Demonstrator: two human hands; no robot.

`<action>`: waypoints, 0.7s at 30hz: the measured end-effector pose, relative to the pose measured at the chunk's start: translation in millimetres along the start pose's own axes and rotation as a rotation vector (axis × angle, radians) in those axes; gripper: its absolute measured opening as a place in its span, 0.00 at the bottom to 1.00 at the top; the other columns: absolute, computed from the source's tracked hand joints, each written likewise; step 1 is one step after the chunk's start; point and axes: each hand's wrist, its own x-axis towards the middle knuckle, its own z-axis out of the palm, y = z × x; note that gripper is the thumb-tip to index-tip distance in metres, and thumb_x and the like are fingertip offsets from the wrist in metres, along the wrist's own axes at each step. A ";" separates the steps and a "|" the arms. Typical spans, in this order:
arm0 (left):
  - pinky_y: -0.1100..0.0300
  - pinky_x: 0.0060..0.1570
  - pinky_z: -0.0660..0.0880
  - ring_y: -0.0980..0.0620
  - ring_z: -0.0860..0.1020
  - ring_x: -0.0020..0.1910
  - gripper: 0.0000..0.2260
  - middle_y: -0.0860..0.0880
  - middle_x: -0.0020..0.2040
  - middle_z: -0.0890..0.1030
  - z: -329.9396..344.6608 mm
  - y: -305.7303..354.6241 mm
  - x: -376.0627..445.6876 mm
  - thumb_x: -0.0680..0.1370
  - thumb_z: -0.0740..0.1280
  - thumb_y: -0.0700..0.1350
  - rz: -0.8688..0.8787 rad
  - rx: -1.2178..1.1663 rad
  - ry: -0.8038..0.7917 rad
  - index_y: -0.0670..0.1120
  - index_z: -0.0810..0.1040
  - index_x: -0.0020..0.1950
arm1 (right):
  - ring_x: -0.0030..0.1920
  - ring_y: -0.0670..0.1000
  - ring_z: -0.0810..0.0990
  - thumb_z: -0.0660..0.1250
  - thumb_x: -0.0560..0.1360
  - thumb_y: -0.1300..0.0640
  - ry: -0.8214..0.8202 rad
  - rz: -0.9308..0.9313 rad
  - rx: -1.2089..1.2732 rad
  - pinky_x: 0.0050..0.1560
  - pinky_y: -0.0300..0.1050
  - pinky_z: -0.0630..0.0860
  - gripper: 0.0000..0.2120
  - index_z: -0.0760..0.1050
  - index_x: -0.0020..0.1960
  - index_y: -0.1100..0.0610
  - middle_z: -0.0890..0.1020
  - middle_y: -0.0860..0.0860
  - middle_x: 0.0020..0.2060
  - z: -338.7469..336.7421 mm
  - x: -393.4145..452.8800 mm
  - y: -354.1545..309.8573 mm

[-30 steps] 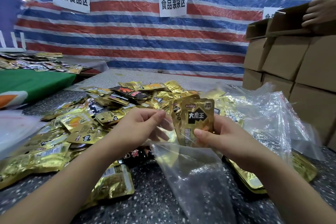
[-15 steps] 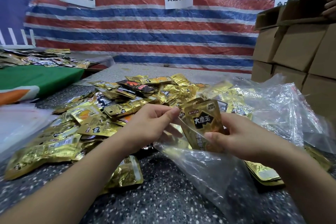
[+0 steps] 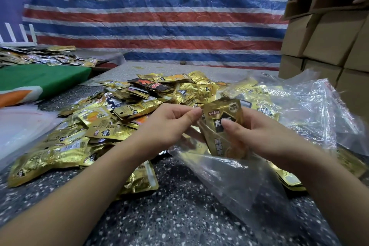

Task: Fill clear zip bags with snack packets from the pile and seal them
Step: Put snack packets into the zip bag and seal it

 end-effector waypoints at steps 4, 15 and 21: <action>0.61 0.30 0.80 0.55 0.83 0.31 0.15 0.52 0.34 0.85 1.8 -2.8 -1.3 0.82 0.60 0.45 0.011 0.018 -0.014 0.48 0.83 0.41 | 0.34 0.43 0.81 0.66 0.69 0.41 -0.028 0.039 -0.105 0.34 0.37 0.76 0.13 0.77 0.46 0.48 0.81 0.42 0.32 -5.9 -4.2 -3.2; 0.51 0.42 0.78 0.47 0.80 0.40 0.14 0.36 0.44 0.84 5.6 -6.1 -2.8 0.82 0.62 0.45 0.067 0.158 -0.019 0.37 0.84 0.51 | 0.36 0.40 0.78 0.65 0.76 0.44 -0.118 0.054 -0.643 0.39 0.45 0.76 0.03 0.75 0.44 0.40 0.81 0.39 0.35 5.2 -2.7 -21.2; 0.40 0.42 0.77 0.38 0.80 0.39 0.13 0.35 0.42 0.83 10.0 -6.9 -2.9 0.83 0.62 0.45 0.159 0.290 0.129 0.40 0.84 0.50 | 0.32 0.41 0.80 0.65 0.69 0.33 -0.010 0.084 -0.553 0.37 0.47 0.77 0.17 0.82 0.43 0.45 0.84 0.42 0.34 9.1 -2.8 -18.3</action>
